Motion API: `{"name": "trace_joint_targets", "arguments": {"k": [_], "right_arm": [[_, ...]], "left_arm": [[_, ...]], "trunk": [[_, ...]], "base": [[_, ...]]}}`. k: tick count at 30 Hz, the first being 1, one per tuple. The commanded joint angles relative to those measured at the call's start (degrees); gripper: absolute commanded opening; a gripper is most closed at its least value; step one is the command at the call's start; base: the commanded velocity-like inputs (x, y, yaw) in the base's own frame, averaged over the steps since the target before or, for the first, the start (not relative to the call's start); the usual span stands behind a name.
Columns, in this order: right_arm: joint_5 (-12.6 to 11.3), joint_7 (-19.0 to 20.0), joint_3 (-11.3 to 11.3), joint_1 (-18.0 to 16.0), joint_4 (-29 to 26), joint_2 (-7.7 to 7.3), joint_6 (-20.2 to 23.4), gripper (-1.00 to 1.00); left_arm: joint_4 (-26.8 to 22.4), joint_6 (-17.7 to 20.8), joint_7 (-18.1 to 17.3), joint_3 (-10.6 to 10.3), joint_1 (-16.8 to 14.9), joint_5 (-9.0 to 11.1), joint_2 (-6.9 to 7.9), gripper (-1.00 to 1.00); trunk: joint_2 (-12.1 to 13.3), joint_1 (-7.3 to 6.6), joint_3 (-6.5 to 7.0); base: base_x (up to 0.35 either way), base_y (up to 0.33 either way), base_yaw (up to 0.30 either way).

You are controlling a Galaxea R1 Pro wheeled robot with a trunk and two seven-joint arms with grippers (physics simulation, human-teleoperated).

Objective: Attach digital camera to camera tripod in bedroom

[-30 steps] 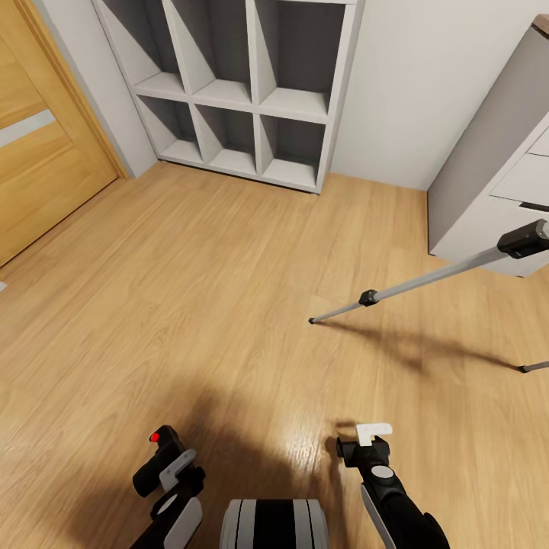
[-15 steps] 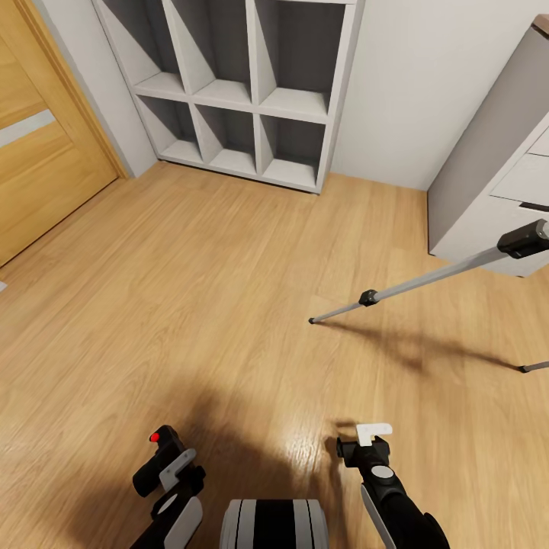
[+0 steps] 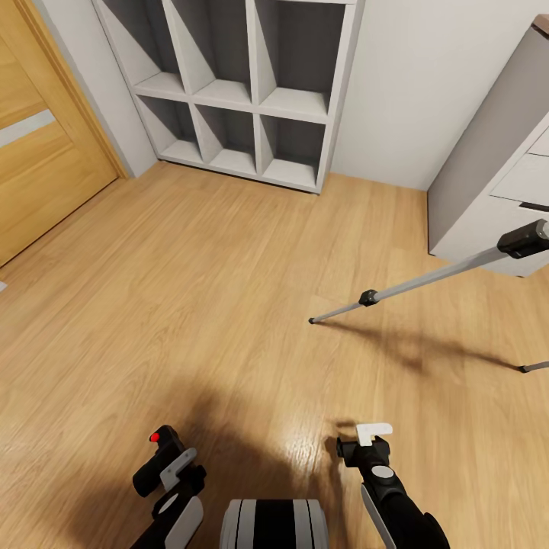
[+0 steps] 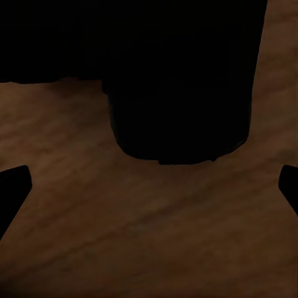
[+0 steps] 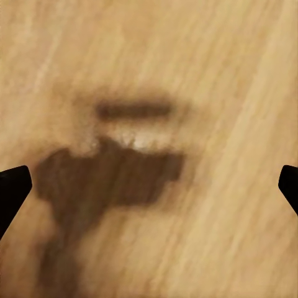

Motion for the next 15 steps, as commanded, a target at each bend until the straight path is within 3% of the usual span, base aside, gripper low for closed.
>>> {"name": "trace_joint_targets", "arguments": {"k": [1, 15], "right_arm": [[0.2, -0.3, 0.2, 0.0, -0.1, -0.02, 0.4, 1.0], [0.2, -0.4, 0.1, 0.0, -0.1, -0.02, 0.4, 1.0]], "left_arm": [[0.0, -0.4, 0.1, -0.1, 0.0, 0.6, 0.0, 1.0], [0.0, -0.4, 0.1, -0.1, 0.0, 0.8, 0.1, 1.0]], "trunk": [[0.0, -0.01, -0.03], [0.0, -0.01, -0.03]], "base": [[0.0, 0.0, 0.0], [0.102, 0.0, 0.0]]}}
